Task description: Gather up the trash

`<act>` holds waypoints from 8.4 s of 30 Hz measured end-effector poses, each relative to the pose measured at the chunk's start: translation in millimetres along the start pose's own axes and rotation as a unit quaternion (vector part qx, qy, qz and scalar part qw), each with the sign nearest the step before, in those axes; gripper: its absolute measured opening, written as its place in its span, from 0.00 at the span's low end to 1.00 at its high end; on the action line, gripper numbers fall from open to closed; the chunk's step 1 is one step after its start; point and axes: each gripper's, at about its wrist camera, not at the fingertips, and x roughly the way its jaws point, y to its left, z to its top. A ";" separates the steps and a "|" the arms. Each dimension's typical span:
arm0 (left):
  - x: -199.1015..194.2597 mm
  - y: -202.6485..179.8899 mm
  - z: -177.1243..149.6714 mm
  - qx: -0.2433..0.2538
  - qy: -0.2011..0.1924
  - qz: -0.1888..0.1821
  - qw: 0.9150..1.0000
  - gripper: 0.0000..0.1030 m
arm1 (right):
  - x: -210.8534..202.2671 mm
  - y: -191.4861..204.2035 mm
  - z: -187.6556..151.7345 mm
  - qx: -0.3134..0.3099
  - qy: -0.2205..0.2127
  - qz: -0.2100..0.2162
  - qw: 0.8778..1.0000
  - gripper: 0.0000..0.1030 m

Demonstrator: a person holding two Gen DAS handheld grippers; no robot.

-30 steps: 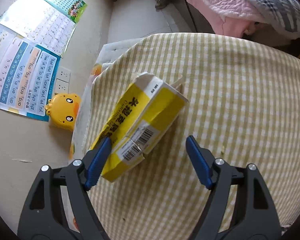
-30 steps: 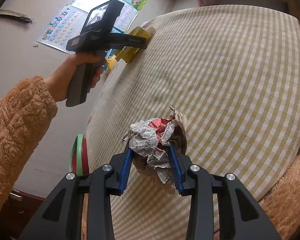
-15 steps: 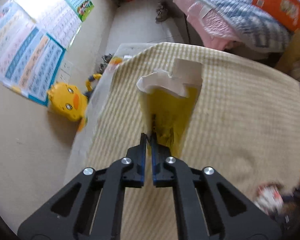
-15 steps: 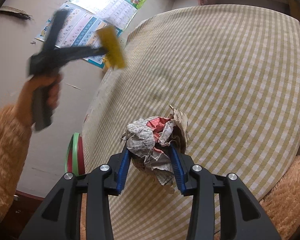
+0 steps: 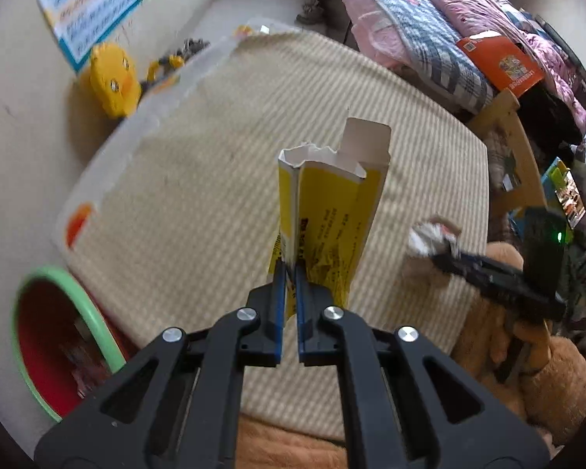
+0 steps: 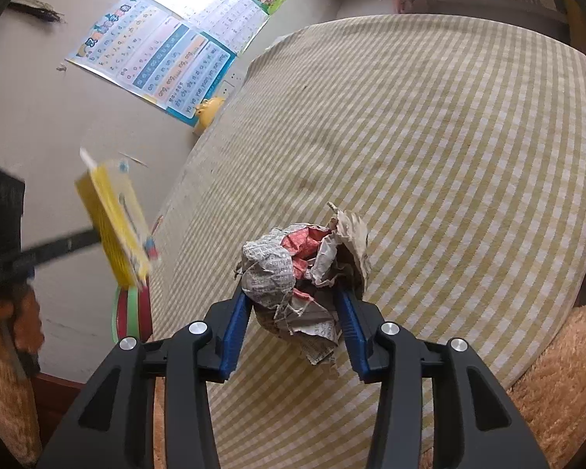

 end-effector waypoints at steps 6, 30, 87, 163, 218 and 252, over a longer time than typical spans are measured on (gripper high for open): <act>33.1 5.9 -27.7 -0.082 -0.001 -0.005 0.997 0.16 | 5.5 6.3 -1.6 -0.012 0.002 -0.025 1.000 0.49; 100.1 -28.5 -11.3 -0.078 0.009 0.049 0.996 0.55 | -25.0 36.8 -8.9 -0.077 -0.061 -0.156 0.983 0.67; 7.5 -8.6 -61.3 -0.139 -0.114 -0.008 0.984 0.36 | -20.0 103.5 10.4 -0.112 -0.042 -0.134 0.984 0.42; -69.6 224.5 -229.4 -0.402 -0.196 0.097 0.889 0.36 | 115.8 355.2 -51.3 -0.381 0.055 -0.046 0.922 0.43; -84.7 234.7 -251.1 -0.458 -0.218 0.129 0.852 0.61 | 151.0 397.6 -39.7 -0.381 0.042 -0.007 0.924 0.58; -136.4 -61.5 -26.1 -0.146 -0.456 0.216 0.851 0.95 | -149.4 146.5 11.8 -0.167 -0.386 -0.219 0.880 0.93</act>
